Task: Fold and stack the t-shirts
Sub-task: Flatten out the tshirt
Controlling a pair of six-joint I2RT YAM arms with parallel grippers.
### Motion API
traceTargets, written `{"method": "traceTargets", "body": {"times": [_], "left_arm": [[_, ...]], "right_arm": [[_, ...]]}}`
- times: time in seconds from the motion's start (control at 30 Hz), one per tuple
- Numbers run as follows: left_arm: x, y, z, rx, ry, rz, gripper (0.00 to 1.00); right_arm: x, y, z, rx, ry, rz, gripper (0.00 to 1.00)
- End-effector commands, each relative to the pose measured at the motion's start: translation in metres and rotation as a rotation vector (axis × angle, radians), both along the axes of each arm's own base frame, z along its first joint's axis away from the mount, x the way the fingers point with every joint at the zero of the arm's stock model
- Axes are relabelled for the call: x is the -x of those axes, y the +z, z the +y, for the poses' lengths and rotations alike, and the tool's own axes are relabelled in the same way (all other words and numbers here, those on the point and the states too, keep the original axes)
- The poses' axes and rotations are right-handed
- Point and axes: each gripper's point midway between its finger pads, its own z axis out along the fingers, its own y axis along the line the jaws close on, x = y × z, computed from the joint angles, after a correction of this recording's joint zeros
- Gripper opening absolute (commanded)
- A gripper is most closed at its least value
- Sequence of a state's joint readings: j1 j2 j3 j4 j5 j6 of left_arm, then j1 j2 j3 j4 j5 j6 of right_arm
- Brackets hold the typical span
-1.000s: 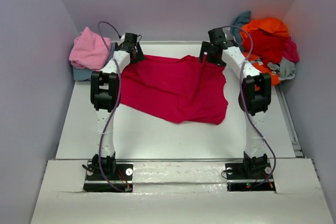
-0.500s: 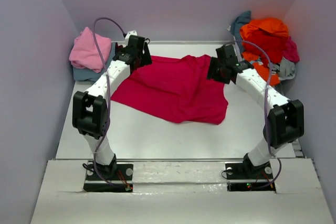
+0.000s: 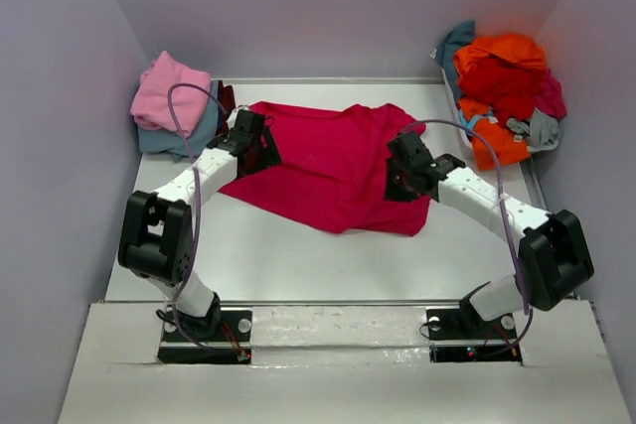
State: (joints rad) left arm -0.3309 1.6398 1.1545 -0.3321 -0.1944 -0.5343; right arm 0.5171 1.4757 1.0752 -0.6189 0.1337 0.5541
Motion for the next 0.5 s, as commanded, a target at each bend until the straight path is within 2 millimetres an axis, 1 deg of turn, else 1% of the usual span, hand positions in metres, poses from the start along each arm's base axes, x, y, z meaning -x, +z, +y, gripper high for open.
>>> {"method": "traceTargets", "body": {"times": [0.0, 0.03, 0.1, 0.13, 0.2, 0.37, 0.4, 0.47], "left_arm": [[-0.001, 0.020, -0.007, 0.092, 0.026, -0.093, 0.88], [0.003, 0.014, -0.006, 0.089, 0.029, -0.084, 0.88], [0.006, 0.006, -0.004, 0.087, 0.036, -0.074, 0.88], [0.006, 0.003, -0.005, 0.090, 0.035, -0.069, 0.88], [0.006, -0.005, -0.008, 0.104, 0.037, -0.057, 0.88], [0.002, -0.021, -0.014, 0.122, 0.034, -0.034, 0.88], [0.000, -0.022, -0.011, 0.125, 0.043, -0.034, 0.88], [-0.003, -0.025, -0.014, 0.136, 0.038, -0.032, 0.88]], "right_arm": [[0.019, 0.006, 0.023, -0.056, 0.040, -0.012, 0.24], [0.028, 0.003, 0.028, -0.049, 0.060, 0.003, 0.24], [0.036, -0.003, 0.035, -0.039, 0.086, 0.022, 0.24], [0.039, -0.009, 0.034, -0.033, 0.086, 0.036, 0.24], [0.047, -0.016, 0.042, -0.031, 0.111, 0.059, 0.24], [0.056, -0.023, 0.048, -0.043, 0.135, 0.080, 0.25], [0.056, -0.023, 0.048, -0.045, 0.134, 0.079, 0.26], [0.057, -0.028, 0.048, -0.040, 0.137, 0.091, 0.28]]}}
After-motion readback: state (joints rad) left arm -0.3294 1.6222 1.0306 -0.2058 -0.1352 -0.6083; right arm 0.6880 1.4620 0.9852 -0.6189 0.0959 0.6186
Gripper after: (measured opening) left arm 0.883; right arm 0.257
